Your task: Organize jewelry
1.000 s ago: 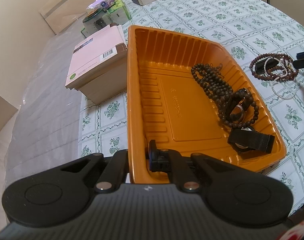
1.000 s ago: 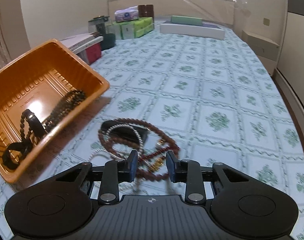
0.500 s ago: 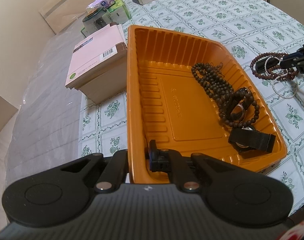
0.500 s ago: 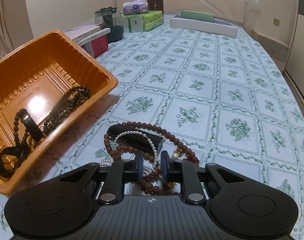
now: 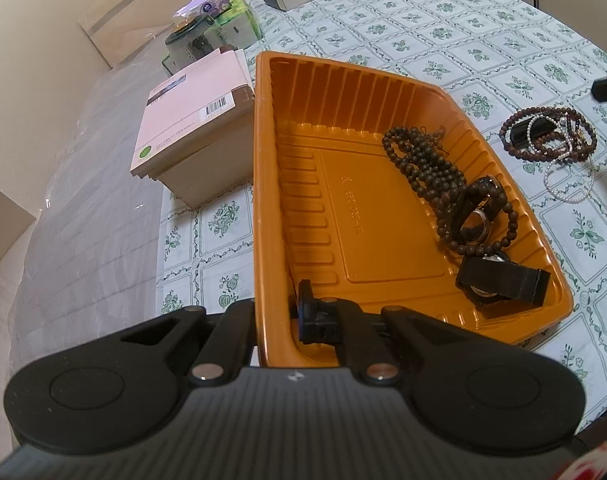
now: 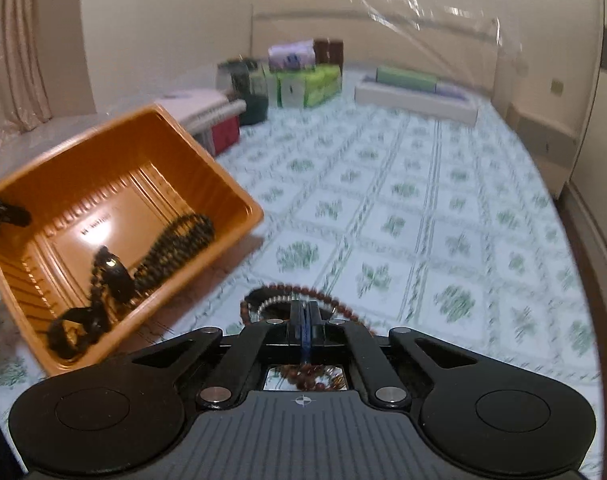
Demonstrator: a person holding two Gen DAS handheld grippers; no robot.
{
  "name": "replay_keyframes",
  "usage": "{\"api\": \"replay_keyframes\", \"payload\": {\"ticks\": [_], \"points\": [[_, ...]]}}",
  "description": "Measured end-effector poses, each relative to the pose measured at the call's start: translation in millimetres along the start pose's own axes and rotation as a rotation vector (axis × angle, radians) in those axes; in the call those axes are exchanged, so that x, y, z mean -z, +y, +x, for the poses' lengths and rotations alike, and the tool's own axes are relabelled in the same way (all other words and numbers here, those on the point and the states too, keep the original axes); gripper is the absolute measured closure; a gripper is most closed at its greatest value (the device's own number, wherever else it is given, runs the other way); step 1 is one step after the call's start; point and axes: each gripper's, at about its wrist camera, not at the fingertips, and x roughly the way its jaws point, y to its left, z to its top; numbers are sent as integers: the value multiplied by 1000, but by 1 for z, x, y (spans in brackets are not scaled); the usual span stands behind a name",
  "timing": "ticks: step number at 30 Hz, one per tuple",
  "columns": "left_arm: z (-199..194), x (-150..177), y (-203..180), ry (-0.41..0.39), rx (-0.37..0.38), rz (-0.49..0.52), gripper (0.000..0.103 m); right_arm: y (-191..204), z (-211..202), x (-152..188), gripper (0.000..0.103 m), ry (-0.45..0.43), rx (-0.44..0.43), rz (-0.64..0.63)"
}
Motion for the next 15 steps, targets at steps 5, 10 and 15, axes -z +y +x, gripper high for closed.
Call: {"api": "replay_keyframes", "payload": {"ticks": [5,10,15], "points": [[-1,-1,1,-2,2,-4,100,-7,5,1,102,14,9,17],[-1,-1,2,-1,3,-4,100,-12,31,12,96,51,26,42],[-1,0,2,-1,6,-6,100,-17,57,20,87,95,15,97]]}}
